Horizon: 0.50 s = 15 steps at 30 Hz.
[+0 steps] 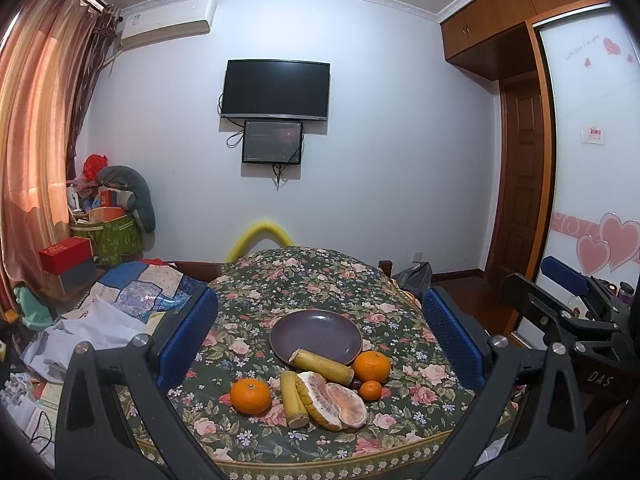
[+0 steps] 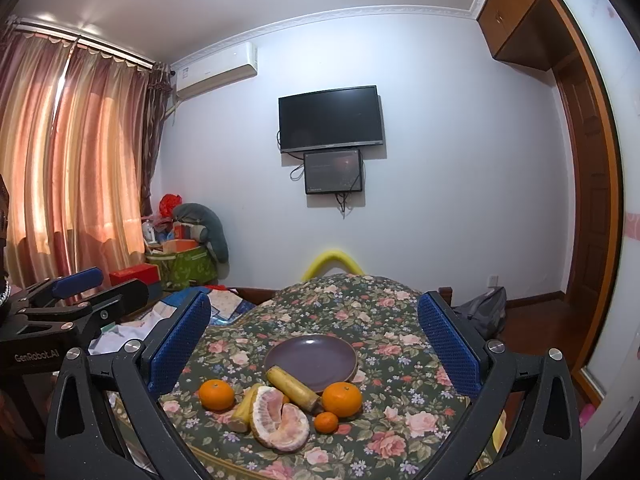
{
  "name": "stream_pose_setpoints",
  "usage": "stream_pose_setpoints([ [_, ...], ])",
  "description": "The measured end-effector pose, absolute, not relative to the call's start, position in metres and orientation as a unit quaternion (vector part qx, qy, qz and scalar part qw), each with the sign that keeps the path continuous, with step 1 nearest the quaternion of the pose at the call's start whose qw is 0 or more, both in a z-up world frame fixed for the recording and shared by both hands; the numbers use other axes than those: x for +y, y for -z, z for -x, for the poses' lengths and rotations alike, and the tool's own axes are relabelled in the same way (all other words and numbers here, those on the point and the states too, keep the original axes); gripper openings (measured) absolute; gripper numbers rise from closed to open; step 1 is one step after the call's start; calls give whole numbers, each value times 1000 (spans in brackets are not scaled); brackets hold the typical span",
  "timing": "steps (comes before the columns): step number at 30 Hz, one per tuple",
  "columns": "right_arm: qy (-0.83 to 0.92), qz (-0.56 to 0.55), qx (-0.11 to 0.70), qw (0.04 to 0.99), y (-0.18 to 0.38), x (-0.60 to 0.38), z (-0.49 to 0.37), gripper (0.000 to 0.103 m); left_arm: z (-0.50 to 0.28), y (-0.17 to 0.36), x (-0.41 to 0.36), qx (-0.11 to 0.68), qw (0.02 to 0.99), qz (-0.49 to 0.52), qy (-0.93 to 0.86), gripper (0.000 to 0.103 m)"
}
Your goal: Organize fruits
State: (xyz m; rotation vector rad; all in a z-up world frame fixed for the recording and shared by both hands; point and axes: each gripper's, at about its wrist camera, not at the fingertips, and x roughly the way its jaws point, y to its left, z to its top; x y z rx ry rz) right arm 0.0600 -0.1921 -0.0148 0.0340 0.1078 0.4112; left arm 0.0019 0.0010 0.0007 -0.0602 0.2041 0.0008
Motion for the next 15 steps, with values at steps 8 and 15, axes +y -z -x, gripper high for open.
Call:
stream_pose_setpoints([
  [8, -206, -18, 55, 977, 15, -191, -60, 103, -3, 0, 1, 104, 994, 31, -1, 103],
  [15, -206, -18, 55, 977, 16, -192, -60, 103, -3, 0, 2, 104, 994, 28, -2, 103],
])
